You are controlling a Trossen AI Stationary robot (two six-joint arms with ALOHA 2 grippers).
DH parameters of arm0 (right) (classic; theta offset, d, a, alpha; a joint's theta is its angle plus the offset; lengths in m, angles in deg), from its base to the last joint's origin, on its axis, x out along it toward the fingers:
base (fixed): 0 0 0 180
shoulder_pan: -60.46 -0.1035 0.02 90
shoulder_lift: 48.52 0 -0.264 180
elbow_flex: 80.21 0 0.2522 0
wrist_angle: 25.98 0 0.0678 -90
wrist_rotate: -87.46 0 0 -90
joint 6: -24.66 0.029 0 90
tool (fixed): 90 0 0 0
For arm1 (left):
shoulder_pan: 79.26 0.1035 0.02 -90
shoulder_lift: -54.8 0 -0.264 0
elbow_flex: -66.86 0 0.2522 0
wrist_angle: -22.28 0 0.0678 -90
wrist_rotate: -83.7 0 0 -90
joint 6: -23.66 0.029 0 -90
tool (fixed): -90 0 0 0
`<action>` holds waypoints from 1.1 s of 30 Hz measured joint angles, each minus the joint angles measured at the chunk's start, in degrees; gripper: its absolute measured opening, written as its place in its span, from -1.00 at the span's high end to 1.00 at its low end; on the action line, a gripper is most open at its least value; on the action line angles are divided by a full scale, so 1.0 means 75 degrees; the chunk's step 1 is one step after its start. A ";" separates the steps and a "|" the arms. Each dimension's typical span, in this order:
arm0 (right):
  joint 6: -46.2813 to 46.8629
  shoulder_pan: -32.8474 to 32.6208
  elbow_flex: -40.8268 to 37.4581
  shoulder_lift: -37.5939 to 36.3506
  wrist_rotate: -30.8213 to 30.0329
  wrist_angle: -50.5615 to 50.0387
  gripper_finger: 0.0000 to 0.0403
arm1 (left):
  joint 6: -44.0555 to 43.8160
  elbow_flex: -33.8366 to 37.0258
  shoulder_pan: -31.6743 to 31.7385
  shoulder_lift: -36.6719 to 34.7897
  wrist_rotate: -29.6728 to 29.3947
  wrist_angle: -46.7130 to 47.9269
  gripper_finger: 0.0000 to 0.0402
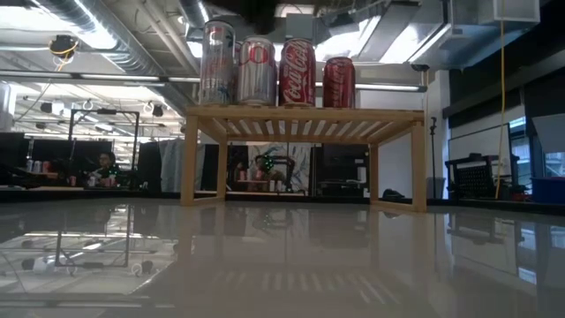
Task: Place canned beverage on shelf
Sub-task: Put the dark red soda can on the shelf
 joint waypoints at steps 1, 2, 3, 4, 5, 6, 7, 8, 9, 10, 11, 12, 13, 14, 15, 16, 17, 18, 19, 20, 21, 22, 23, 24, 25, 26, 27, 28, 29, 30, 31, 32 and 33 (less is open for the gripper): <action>0.0012 0.0064 0.0241 0.0206 -0.0009 -0.0023 -0.94 | 0.0177 0.0166 0.0000 0.0012 0.0003 -0.0023 -0.55; 0.0028 0.0108 0.0477 0.0408 -0.0009 -0.0050 -0.94 | 0.0310 0.0342 0.0003 0.0014 -0.0003 -0.0063 -0.55; 0.0039 0.0150 0.0720 0.0630 -0.0007 -0.0077 -0.94 | 0.0425 0.0539 0.0003 0.0010 -0.0006 -0.0158 -0.55; 0.0051 0.0195 0.0977 0.0845 0.0013 -0.0069 -0.94 | 0.0486 0.0727 0.0003 0.0008 -0.0007 -0.0267 -0.55; 0.0068 0.0232 0.1228 0.1054 0.0053 -0.0130 -0.94 | 0.0570 0.0905 0.0000 0.0013 -0.0017 -0.0409 -0.55; 0.0067 0.0252 0.1517 0.1271 0.0053 -0.0179 -0.94 | 0.0659 0.1090 -0.0042 0.0014 -0.0057 -0.0632 -0.55; 0.0067 0.0277 0.1788 0.1437 0.0053 -0.0271 -0.94 | 0.0708 0.1287 -0.0099 0.0011 -0.0099 -0.0932 -0.55; 0.0068 0.0276 0.2049 0.1592 0.0055 -0.0445 -0.94 | 0.0752 0.1496 -0.0169 0.0011 -0.0122 -0.1259 -0.55; 0.0071 0.0279 0.2324 0.1779 0.0053 -0.0518 -0.94 | 0.0808 0.1724 -0.0240 0.0011 -0.0119 -0.1656 -0.55; 0.0074 0.0312 0.2582 0.1937 0.0055 -0.0586 -0.94 | 0.0833 0.1955 -0.0312 0.0011 -0.0116 -0.2086 -0.55; 0.0075 0.0315 0.2775 0.2076 0.0056 -0.0737 -0.94 | 0.0852 0.2200 -0.0381 0.0011 -0.0119 -0.2532 -0.55; 0.0091 0.0308 0.2986 0.2254 0.0057 -0.0831 -0.94 | 0.0850 0.2464 -0.0426 0.0011 -0.0117 -0.2935 -0.55; 0.0106 0.0308 0.3204 0.2435 0.0056 -0.0841 -0.94 | 0.0825 0.2707 -0.0450 0.0011 -0.0102 -0.3274 -0.55; 0.0109 0.0308 0.3349 0.2565 0.0061 -0.0897 -0.94 | 0.0786 0.2957 -0.0465 0.0011 -0.0120 -0.3589 -0.55; 0.0113 0.0308 0.3474 0.2674 0.0100 -0.0950 -0.94 | 0.0766 0.3174 -0.0469 0.0011 -0.0134 -0.3858 -0.55; 0.0119 0.0306 0.3642 0.2831 0.0119 -0.0923 -0.94 | 0.0760 0.3365 -0.0455 0.0011 -0.0153 -0.4116 -0.55; 0.0119 0.0305 0.3782 0.2943 0.0125 -0.0881 -0.94 | 0.0760 0.3531 -0.0435 0.0011 -0.0218 -0.4290 -0.55; 0.0121 0.0305 0.3841 0.2991 0.0126 -0.0891 -0.94 | 0.0757 0.3677 -0.0410 0.0011 -0.0273 -0.4380 -0.55; 0.0123 0.0305 0.3891 0.3058 0.0123 -0.0898 -0.94 | 0.0757 0.3785 -0.0371 0.0011 -0.0329 -0.4401 -0.55; 0.0126 0.0305 0.3969 0.3156 0.0123 -0.0851 -0.94 | 0.0761 0.3869 -0.0327 0.0011 -0.0400 -0.4433 -0.55; 0.0129 0.0305 0.4004 0.3216 0.0119 -0.0854 -0.94 | 0.0805 0.3940 -0.0286 0.0007 -0.0517 -0.4499 -0.55; 0.0131 0.0306 0.4007 0.3262 0.0126 -0.0905 -0.94 | 0.0882 0.3969 -0.0240 0.0003 -0.0582 -0.4540 -0.55; 0.0131 0.0308 0.4007 0.3336 0.0123 -0.0866 -0.94 | 0.0996 0.3975 -0.0186 0.0002 -0.0580 -0.4563 -0.55; 0.0134 0.0308 0.4010 0.3396 0.0115 -0.0817 -0.94 | 0.1095 0.3995 -0.0147 -0.0001 -0.0598 -0.4594 -0.55; 0.0131 0.0308 0.4010 0.3441 0.0109 -0.0837 -0.94 | 0.1226 0.3995 -0.0107 -0.0001 -0.0641 -0.4597 -0.55; 0.0133 0.0306 0.4010 0.3489 0.0117 -0.0840 -0.94 | 0.1302 0.3998 -0.0062 0.0001 -0.0669 -0.4624 -0.55; 0.0134 0.0305 0.4012 0.3543 0.0132 -0.0819 -0.94 | 0.1422 0.4002 -0.0011 0.0001 -0.0701 -0.4695 -0.55; 0.0132 0.0305 0.4017 0.3592 0.0143 -0.0792 -0.94 | 0.1528 0.4007 0.0030 0.0001 -0.0788 -0.4803 -0.55; 0.0127 0.0308 0.4017 0.3627 0.0146 -0.0826 -0.94 | 0.1650 0.4007 0.0071 0.0010 -0.0916 -0.4898 -0.55; 0.0119 0.0308 0.4016 0.3683 0.0180 -0.0824 -0.94 | 0.1712 0.4007 0.0118 0.0027 -0.1014 -0.4973 -0.55; 0.0111 0.0308 0.4016 0.3724 0.0200 -0.0777 -0.94 | 0.1795 0.4007 0.0168 0.0057 -0.1125 -0.5025 -0.55; 0.0105 0.0308 0.4013 0.3738 0.0199 -0.0787 -0.94 | 0.1852 0.4007 0.0200 0.0088 -0.1273 -0.5100 -0.55; 0.0117 0.0308 0.4010 0.3739 0.0239 -0.0790 -0.94 | 0.1889 0.4007 0.0228 0.0113 -0.1408 -0.5176 -0.55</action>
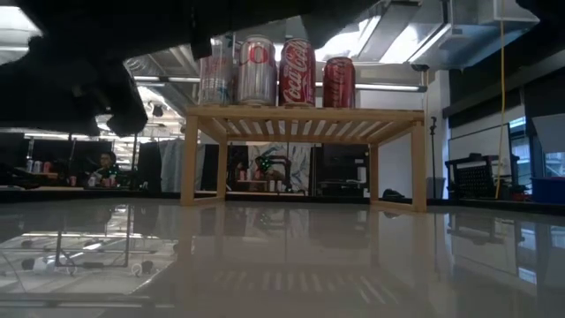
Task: Place canned beverage on shelf
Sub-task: Put the dark red soda can on the shelf
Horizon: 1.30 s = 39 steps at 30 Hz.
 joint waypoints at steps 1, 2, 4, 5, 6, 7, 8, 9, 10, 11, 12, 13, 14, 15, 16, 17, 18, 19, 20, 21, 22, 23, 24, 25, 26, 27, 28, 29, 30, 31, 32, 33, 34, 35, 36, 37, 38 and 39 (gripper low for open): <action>0.0032 -0.0002 0.0002 0.0000 0.0018 0.0007 -0.94 | 0.0038 0.0000 0.0044 0.0030 -0.0117 -0.0057 -0.55; 0.0049 -0.0003 0.0005 -0.0003 0.0024 0.0030 -0.94 | 0.0091 0.0000 0.0095 0.0051 -0.0214 -0.0105 -0.55; 0.0043 -0.0004 0.0009 -0.0009 0.0024 0.0061 -0.94 | 0.0171 0.0000 0.0184 0.0103 -0.0397 -0.0176 -0.55; 0.0023 -0.0006 0.0009 -0.0009 0.0027 0.0060 -0.94 | 0.0193 0.0000 0.0238 0.0139 -0.0479 -0.0195 -0.55; 0.0012 -0.0006 0.0006 -0.0004 0.0053 0.0054 -0.94 | 0.0205 -0.0001 0.0297 0.0177 -0.0539 -0.0204 -0.55; 0.0016 -0.0006 0.0006 0.0035 0.0079 0.0098 -0.94 | 0.0256 -0.0006 0.0364 0.0211 -0.0590 -0.0214 -0.55; 0.0023 -0.0006 0.0006 0.0063 0.0080 0.0200 -0.94 | 0.0335 -0.0012 0.0428 0.0256 -0.0627 -0.0218 -0.55; 0.0023 -0.0006 0.0006 0.0080 0.0083 0.0246 -0.94 | 0.0409 -0.0017 0.0497 0.0303 -0.0681 -0.0272 -0.55; 0.0026 -0.0006 0.0006 0.0089 0.0083 0.0252 -0.94 | 0.0486 -0.0026 0.0575 0.0341 -0.0715 -0.0277 -0.55; 0.0026 -0.0009 0.0006 0.0126 0.0082 0.0339 -0.94 | 0.0565 -0.0024 0.0648 0.0380 -0.0741 -0.0266 -0.55; 0.0026 -0.0009 0.0006 0.0145 0.0096 0.0402 -0.94 | 0.0637 -0.0015 0.0715 0.0418 -0.0792 -0.0274 -0.55; 0.0019 -0.0007 0.0006 0.0151 0.0095 0.0406 -0.94 | 0.0725 0.0007 0.0788 0.0462 -0.0844 -0.0252 -0.55; 0.0012 -0.0005 0.0006 0.0158 0.0146 0.0408 -0.94 | 0.0791 0.0023 0.0879 0.0492 -0.0933 -0.0225 -0.55; 0.0011 -0.0003 0.0006 0.0164 0.0231 0.0407 -0.94 | 0.0842 0.0023 0.0980 0.0488 -0.0979 -0.0272 -0.55; 0.0008 -0.0006 0.0006 0.0176 0.0301 0.0409 -0.94 | 0.0879 0.0012 0.1066 0.0474 -0.1075 -0.0313 -0.55; 0.0008 -0.0006 0.0006 0.0198 0.0420 0.0425 -0.94 | 0.0879 0.0004 0.1166 0.0463 -0.1111 -0.0322 -0.55; 0.0001 -0.0016 0.0006 0.0206 0.0490 0.0423 -0.94 | 0.0885 0.0006 0.1262 0.0463 -0.1149 -0.0321 -0.55; -0.0012 -0.0050 0.0006 0.0215 0.0544 0.0403 -0.94 | 0.0927 0.0006 0.1340 0.0463 -0.1179 -0.0330 -0.55; -0.0018 -0.0064 0.0006 0.0220 0.0557 0.0371 -0.94 | 0.0985 0.0006 0.1411 0.0463 -0.1202 -0.0360 -0.55; -0.0035 -0.0066 0.0004 0.0221 0.0536 0.0350 -0.94 | 0.1036 0.0006 0.1478 0.0463 -0.1209 -0.0403 -0.55; -0.0044 -0.0067 0.0003 0.0221 0.0484 0.0350 -0.94 | 0.1123 0.0006 0.1531 0.0463 -0.1226 -0.0447 -0.55; -0.0045 -0.0070 0.0003 0.0223 0.0470 0.0351 -0.94 | 0.1211 0.0006 0.1580 0.0463 -0.1239 -0.0516 -0.55; -0.0049 -0.0066 0.0003 0.0221 0.0440 0.0362 -0.94 | 0.1317 0.0006 0.1627 0.0463 -0.1255 -0.0618 -0.55; -0.0050 -0.0063 0.0004 0.0222 0.0391 0.0360 -0.94 | 0.1389 0.0006 0.1664 0.0463 -0.1303 -0.0738 -0.55; -0.0050 -0.0057 0.0003 0.0221 0.0297 0.0356 -0.94 | 0.1444 0.0006 0.1701 0.0463 -0.1372 -0.0838 -0.55; -0.0052 -0.0050 0.0003 0.0221 0.0209 0.0353 -0.93 | 0.1497 0.0006 0.1746 0.0463 -0.1401 -0.0912 -0.55; -0.0053 -0.0050 0.0003 0.0221 0.0130 0.0356 -0.92 | 0.1567 0.0006 0.1781 0.0463 -0.1407 -0.0983 -0.55; -0.0072 -0.0050 0.0003 0.0221 0.0081 0.0359 -0.90 | 0.1590 0.0006 0.1810 0.0463 -0.1410 -0.1031 -0.55; -0.0144 -0.0050 0.0004 0.0221 0.0055 0.0363 -0.86 | 0.1590 0.0006 0.1840 0.0463 -0.1423 -0.1044 -0.55; -0.0213 -0.0050 0.0003 0.0221 0.0020 0.0351 -0.81 | 0.1593 0.0006 0.1866 0.0463 -0.1436 -0.1046 -0.55; -0.0242 -0.0050 0.0003 0.0224 0.0010 0.0350 -0.76 | 0.1593 0.0006 0.1892 0.0463 -0.1460 -0.1061 -0.55; -0.0254 -0.0052 0.0003 0.0221 0.0007 0.0349 -0.69 | 0.1595 0.0006 0.1918 0.0463 -0.1469 -0.1091 -0.55; -0.0264 -0.0054 0.0003 0.0221 -0.0006 0.0345 -0.62 | 0.1609 0.0006 0.1941 0.0463 -0.1480 -0.1133 -0.55; -0.0272 -0.0055 0.0003 0.0221 -0.0007 0.0344 -0.55 | 0.1613 0.0006 0.1961 0.0463 -0.1483 -0.1165 -0.55; -0.0274 -0.0055 0.0003 0.0221 -0.0003 0.0348 -0.47 | 0.1613 0.0006 0.1978 0.0463 -0.1485 -0.1179 -0.55; -0.0272 -0.0055 0.0003 0.0221 -0.0006 0.0353 -0.41 | 0.1613 0.0006 0.1996 0.0463 -0.1475 -0.1179 -0.55; -0.0265 -0.0055 0.0003 0.0222 -0.0008 0.0356 -0.35 | 0.1613 0.0006 0.2013 0.0463 -0.1433 -0.1178 -0.55; -0.0260 -0.0055 0.0003 0.0222 -0.0008 0.0364 -0.32 | 0.1613 0.0006 0.2026 0.0460 -0.1364 -0.1176 -0.55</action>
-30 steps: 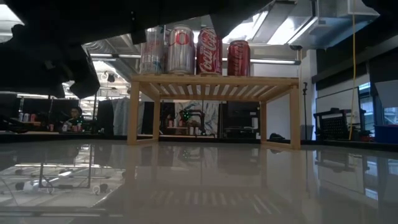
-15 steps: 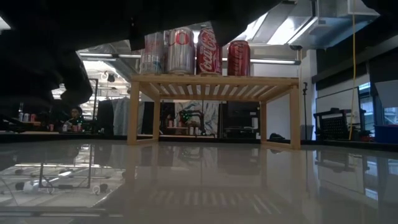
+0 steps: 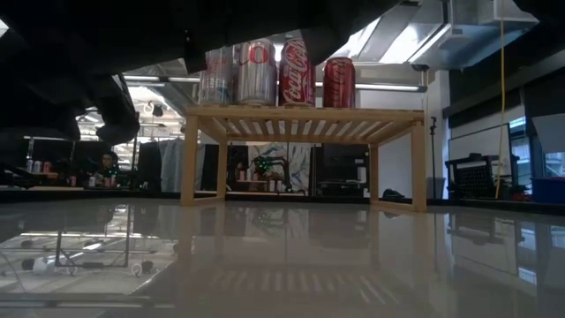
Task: Place canned beverage on shelf
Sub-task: Put the dark red soda can on the shelf
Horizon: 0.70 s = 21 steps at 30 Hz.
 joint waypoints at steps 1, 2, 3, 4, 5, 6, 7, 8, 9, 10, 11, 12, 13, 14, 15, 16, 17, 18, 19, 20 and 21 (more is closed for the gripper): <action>0.0009 0.0002 0.0000 0.0000 0.0005 0.0014 -0.32 | 0.0021 0.0000 0.0007 -0.0013 0.0080 0.0000 -0.55; 0.0017 0.0003 0.0000 0.0000 0.0016 0.0027 -0.32 | 0.0108 0.0000 0.0012 -0.0050 0.0189 0.0002 -0.55; 0.0018 0.0000 -0.0002 -0.0008 0.0026 0.0025 -0.32 | 0.0228 0.0000 0.0009 -0.0099 0.0330 0.0005 -0.55; 0.0021 -0.0003 -0.0003 -0.0025 0.0029 0.0003 -0.32 | 0.0341 -0.0013 -0.0005 -0.0182 0.0428 0.0069 -0.55; 0.0028 -0.0003 -0.0004 -0.0042 0.0034 -0.0015 -0.32 | 0.0390 -0.0064 -0.0035 -0.0301 0.0477 0.0197 -0.55; 0.0035 0.0000 -0.0015 -0.0110 0.0070 -0.0073 -0.32 | 0.0419 -0.0134 -0.0080 -0.0446 0.0503 0.0359 -0.55; 0.0038 0.0000 -0.0015 -0.0176 0.0068 -0.0212 -0.32 | 0.0441 -0.0227 -0.0126 -0.0622 0.0516 0.0537 -0.55; 0.0038 0.0003 -0.0026 -0.0250 0.0080 -0.0273 -0.32 | 0.0449 -0.0305 -0.0170 -0.0802 0.0533 0.0693 -0.55; 0.0037 0.0006 -0.0026 -0.0329 0.0078 -0.0297 -0.32 | 0.0452 -0.0329 -0.0223 -0.1014 0.0581 0.0807 -0.55; 0.0036 0.0006 -0.0024 -0.0429 0.0049 -0.0401 -0.34 | 0.0446 -0.0327 -0.0285 -0.1248 0.0582 0.0963 -0.55; 0.0038 0.0009 -0.0023 -0.0580 0.0011 -0.0606 -0.35 | 0.0414 -0.0326 -0.0329 -0.1484 0.0578 0.1083 -0.55; 0.0033 0.0015 -0.0025 -0.0745 -0.0007 -0.0810 -0.35 | 0.0397 -0.0326 -0.0378 -0.1718 0.0553 0.1138 -0.55; 0.0015 0.0028 -0.0025 -0.0889 -0.0007 -0.0928 -0.35 | 0.0380 -0.0326 -0.0444 -0.1981 0.0494 0.1205 -0.55; 0.0008 0.0051 -0.0023 -0.1081 -0.0021 -0.1080 -0.35 | 0.0376 -0.0326 -0.0517 -0.2236 0.0416 0.1311 -0.55; -0.0011 0.0069 -0.0023 -0.1306 -0.0055 -0.1319 -0.34 | 0.0373 -0.0326 -0.0588 -0.2476 0.0304 0.1351 -0.55; -0.0015 0.0118 -0.0023 -0.1534 -0.0067 -0.1476 -0.33 | 0.0377 -0.0326 -0.0654 -0.2705 0.0180 0.1352 -0.55; -0.0032 0.0172 -0.0023 -0.1765 -0.0090 -0.1538 -0.33 | 0.0380 -0.0326 -0.0716 -0.2916 0.0016 0.1374 -0.55; -0.0105 0.0250 -0.0023 -0.2039 -0.0114 -0.1695 -0.33 | 0.0407 -0.0326 -0.0773 -0.3126 -0.0185 0.1409 -0.55; -0.0148 0.0326 -0.0023 -0.2272 -0.0113 -0.1861 -0.33 | 0.0467 -0.0326 -0.0812 -0.3315 -0.0391 0.1431 -0.55; -0.0169 0.0395 -0.0010 -0.2495 -0.0113 -0.1914 -0.33 | 0.0566 -0.0326 -0.0829 -0.3492 -0.0567 0.1406 -0.55; -0.0215 0.0454 -0.0003 -0.2698 -0.0124 -0.1973 -0.34 | 0.0650 -0.0326 -0.0841 -0.3654 -0.0651 0.1407 -0.55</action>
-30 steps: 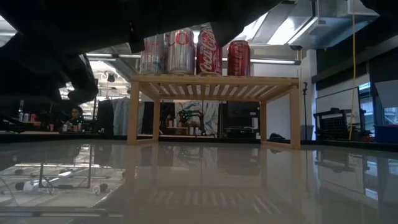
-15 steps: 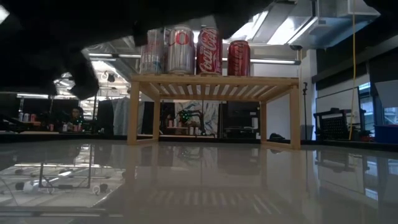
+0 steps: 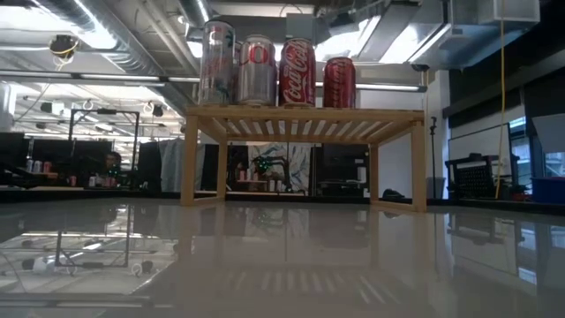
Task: Place canned beverage on shelf
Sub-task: Put the dark red soda can on the shelf
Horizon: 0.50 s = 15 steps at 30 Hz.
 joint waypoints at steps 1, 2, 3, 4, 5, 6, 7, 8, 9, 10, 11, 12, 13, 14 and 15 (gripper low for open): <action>-0.0056 0.0075 -0.0032 -0.0197 0.0002 -0.0086 -0.35 | 0.0089 0.0000 0.0000 -0.0150 -0.0086 0.0015 -0.55; -0.0151 0.0133 -0.0060 -0.0389 0.0007 -0.0261 -0.36 | 0.0134 0.0000 0.0008 -0.0293 -0.0120 0.0006 -0.55; -0.0237 0.0194 -0.0071 -0.0545 0.0031 -0.0479 -0.36 | 0.0191 0.0000 0.0024 -0.0428 -0.0166 0.0003 -0.55; -0.0360 0.0256 -0.0077 -0.0717 0.0104 -0.0667 -0.36 | 0.0259 0.0000 0.0051 -0.0556 -0.0215 -0.0003 -0.55; -0.0483 0.0300 -0.0083 -0.0909 0.0159 -0.0946 -0.35 | 0.0306 0.0000 0.0092 -0.0668 -0.0241 -0.0022 -0.55; -0.0619 0.0325 -0.0093 -0.1087 0.0204 -0.1329 -0.34 | 0.0326 0.0000 0.0140 -0.0754 -0.0328 -0.0020 -0.55; -0.0768 0.0371 -0.0093 -0.1299 0.0233 -0.1600 -0.34 | 0.0326 0.0000 0.0200 -0.0836 -0.0405 -0.0020 -0.55; -0.0922 0.0404 -0.0093 -0.1530 0.0228 -0.1893 -0.34 | 0.0328 0.0000 0.0267 -0.0902 -0.0455 -0.0026 -0.55; -0.1007 0.0419 -0.0090 -0.1727 0.0226 -0.2281 -0.34 | 0.0329 0.0000 0.0351 -0.0956 -0.0478 -0.0026 -0.55; -0.1119 0.0455 -0.0088 -0.1943 0.0311 -0.2621 -0.34 | 0.0331 0.0000 0.0447 -0.1005 -0.0521 -0.0041 -0.55; -0.1203 0.0468 -0.0087 -0.2157 0.0382 -0.2924 -0.34 | 0.0332 0.0000 0.0548 -0.1034 -0.0539 -0.0059 -0.55; -0.1327 0.0509 -0.0085 -0.2319 0.0423 -0.3179 -0.34 | 0.0332 0.0000 0.0651 -0.1041 -0.0573 -0.0051 -0.55; -0.1435 0.0561 -0.0085 -0.2503 0.0491 -0.3390 -0.34 | 0.0329 0.0000 0.0767 -0.1041 -0.0580 -0.0055 -0.55; -0.1564 0.0573 -0.0085 -0.2672 0.0585 -0.3632 -0.34 | 0.0330 0.0000 0.0888 -0.1037 -0.0575 -0.0069 -0.55; -0.1668 0.0625 -0.0085 -0.2846 0.0660 -0.3890 -0.34 | 0.0332 0.0003 0.1012 -0.1032 -0.0578 -0.0091 -0.55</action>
